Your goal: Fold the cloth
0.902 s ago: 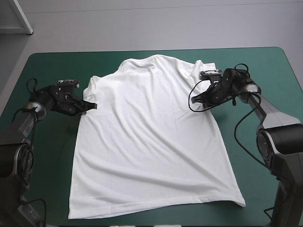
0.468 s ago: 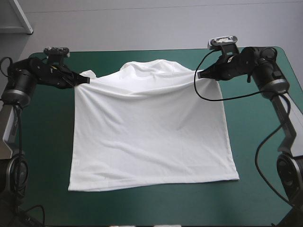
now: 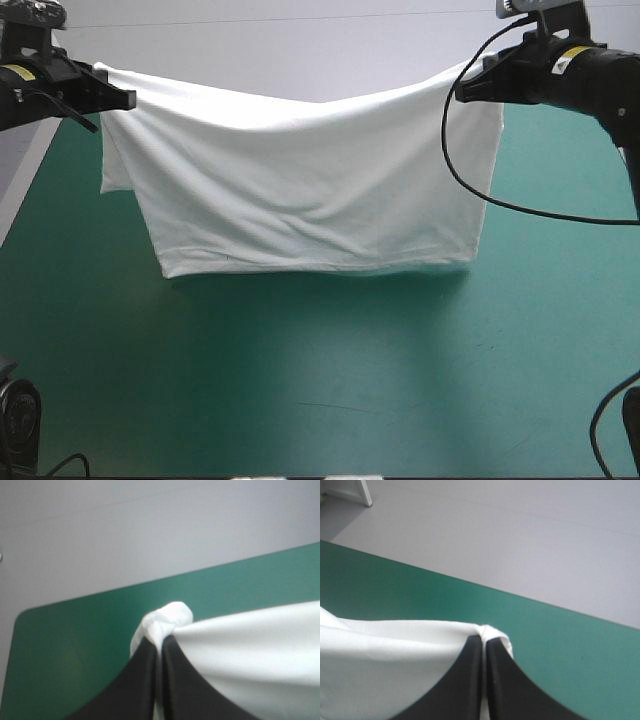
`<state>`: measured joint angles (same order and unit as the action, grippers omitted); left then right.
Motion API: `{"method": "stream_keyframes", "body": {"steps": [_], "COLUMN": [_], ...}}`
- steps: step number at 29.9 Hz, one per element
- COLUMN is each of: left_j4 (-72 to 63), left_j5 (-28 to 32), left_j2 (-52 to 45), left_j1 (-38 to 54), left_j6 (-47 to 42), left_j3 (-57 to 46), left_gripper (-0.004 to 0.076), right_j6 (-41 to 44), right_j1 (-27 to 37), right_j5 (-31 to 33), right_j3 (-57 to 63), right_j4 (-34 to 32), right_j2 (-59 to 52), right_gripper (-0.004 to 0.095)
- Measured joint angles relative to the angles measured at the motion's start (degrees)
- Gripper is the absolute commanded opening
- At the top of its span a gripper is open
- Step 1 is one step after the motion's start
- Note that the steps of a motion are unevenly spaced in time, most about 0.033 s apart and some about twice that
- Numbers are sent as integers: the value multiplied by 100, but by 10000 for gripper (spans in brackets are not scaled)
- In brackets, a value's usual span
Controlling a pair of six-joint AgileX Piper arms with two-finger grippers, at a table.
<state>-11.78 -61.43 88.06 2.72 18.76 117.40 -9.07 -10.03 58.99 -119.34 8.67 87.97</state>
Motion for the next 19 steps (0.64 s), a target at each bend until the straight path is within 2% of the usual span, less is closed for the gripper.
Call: {"method": "stream_keyframes", "body": {"steps": [5, 10, 19], "left_j4": [-33, -67, -333], "left_j5": [-12, 73, 957], "left_j2": [-34, 60, 1015], "left_j1": [0, 0, 0], "left_j6": [0, 0, 52], "left_j3": [481, 500, 661], "left_gripper": [19, 19, 19], "right_j6": [0, -35, -131], "right_j1": [0, 0, 0], "right_j5": [-22, -372, -1622], "right_j3": [-529, -579, -633], "right_j4": [6, 14, 14], "right_j2": [-79, -28, 991], "right_gripper": [-17, -17, -18]}}
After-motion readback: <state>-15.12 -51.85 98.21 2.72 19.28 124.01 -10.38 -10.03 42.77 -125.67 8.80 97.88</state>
